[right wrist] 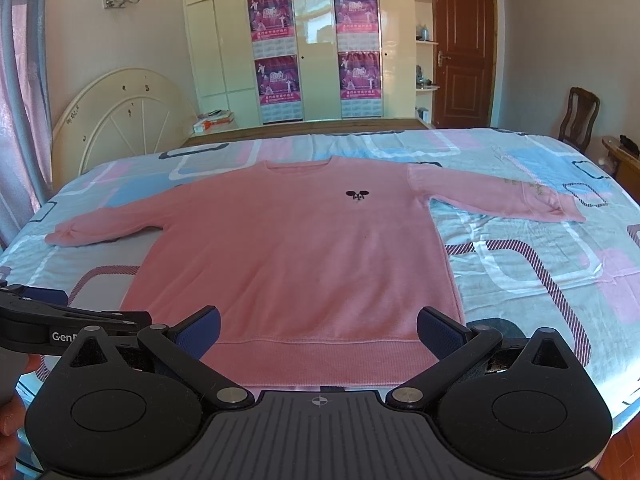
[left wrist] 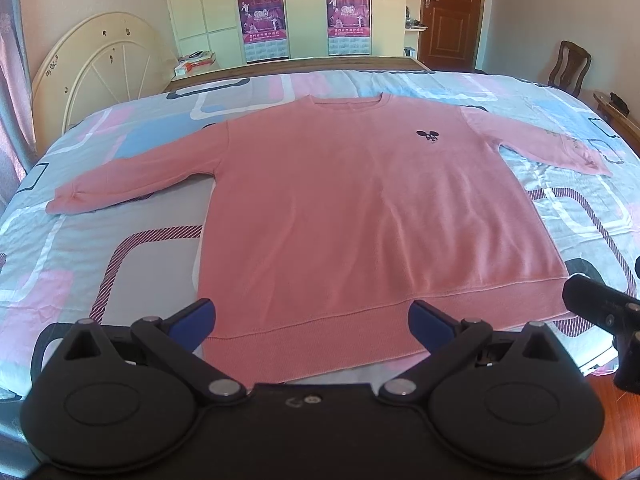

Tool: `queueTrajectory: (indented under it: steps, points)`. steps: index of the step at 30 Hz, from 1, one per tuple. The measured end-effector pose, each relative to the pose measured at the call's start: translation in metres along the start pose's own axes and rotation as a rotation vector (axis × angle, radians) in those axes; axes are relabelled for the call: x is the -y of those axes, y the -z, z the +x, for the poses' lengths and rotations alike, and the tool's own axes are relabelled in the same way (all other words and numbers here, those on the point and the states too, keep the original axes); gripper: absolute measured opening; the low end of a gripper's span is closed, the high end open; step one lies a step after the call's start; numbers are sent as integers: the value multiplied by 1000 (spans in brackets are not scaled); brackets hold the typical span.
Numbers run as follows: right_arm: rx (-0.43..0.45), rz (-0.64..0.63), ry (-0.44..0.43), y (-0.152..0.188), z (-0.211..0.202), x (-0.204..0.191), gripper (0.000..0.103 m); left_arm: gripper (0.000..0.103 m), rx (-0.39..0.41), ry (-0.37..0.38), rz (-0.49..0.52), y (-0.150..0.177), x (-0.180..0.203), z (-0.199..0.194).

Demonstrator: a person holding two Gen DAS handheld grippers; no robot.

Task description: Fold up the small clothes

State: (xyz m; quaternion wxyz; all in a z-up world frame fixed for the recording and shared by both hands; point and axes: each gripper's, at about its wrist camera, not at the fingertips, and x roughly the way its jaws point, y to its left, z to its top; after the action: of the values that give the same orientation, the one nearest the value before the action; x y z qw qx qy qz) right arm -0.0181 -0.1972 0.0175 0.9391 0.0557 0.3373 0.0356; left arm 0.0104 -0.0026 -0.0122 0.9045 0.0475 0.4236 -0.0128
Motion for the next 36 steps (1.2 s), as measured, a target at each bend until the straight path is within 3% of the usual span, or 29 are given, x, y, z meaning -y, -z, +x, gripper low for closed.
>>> queueTrajectory:
  steps: [36]
  points:
    - [22,2,26,-6,8,-6,103,102,6,-6,-19,-1,-7,2]
